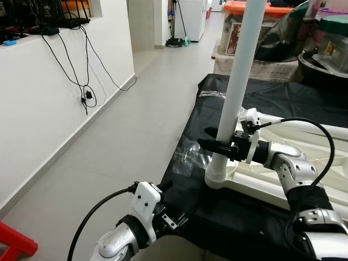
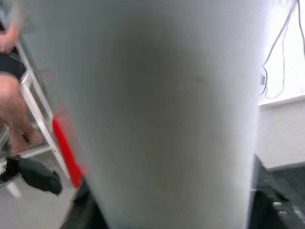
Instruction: Building children table
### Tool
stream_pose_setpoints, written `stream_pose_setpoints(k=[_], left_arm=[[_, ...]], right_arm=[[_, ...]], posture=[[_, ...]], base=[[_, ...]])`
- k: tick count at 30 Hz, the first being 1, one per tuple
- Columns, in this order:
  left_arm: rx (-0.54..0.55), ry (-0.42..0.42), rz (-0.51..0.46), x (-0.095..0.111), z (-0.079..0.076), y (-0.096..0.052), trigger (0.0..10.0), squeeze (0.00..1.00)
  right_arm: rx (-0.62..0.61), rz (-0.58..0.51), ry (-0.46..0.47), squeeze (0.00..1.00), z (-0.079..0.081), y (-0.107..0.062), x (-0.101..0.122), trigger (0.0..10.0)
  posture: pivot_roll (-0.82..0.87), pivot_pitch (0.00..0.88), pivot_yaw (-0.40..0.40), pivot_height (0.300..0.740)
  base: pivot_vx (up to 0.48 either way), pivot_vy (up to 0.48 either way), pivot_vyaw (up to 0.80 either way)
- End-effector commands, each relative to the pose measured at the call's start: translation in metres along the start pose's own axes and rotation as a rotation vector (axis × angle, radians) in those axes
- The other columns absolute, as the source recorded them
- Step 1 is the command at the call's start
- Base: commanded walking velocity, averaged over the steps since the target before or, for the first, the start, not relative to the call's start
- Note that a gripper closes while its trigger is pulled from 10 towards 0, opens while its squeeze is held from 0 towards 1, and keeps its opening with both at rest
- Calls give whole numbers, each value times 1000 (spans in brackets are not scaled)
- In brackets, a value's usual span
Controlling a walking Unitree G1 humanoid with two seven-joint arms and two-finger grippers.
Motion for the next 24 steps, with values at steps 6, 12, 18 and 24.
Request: stream_pose_setpoints(k=[6,12,18,24], left_arm=[[1,-8,18,-6,0,1,10000,0],[3,-6,19,-7,0,1,10000,0],[28,-14,9,-6,4,-1,10000,0],[35,-12,8,-6,5,-1,10000,0]], right_arm=[[-49,-22,-16,0,3,16,-2,0],[-626,68,-53,0,-28,4,-17,0],[-1269,242,-54,0,-33,-49,-35,0],[-1559,263,13,0,-5,-59,-35,0]], posture=[[20,38,-23,740],[23,36,-32,740],[10,33,-29,740],[19,37,-25,740]], base=[[0,0,0],[0,0,0],[0,0,0],[0,0,0]])
Point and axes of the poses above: a point about 5 cm out from each wrist's last joint towards the gripper, its own y axis pointing out of the wrist towards the gripper, its own x axis along the axis of the wrist's last joint, z = x × y, the point moved 2 cm from there along y, pointing out of the wrist towards the gripper, and after that the axes turned 14 degrees about -y, right-handed, at the moved point
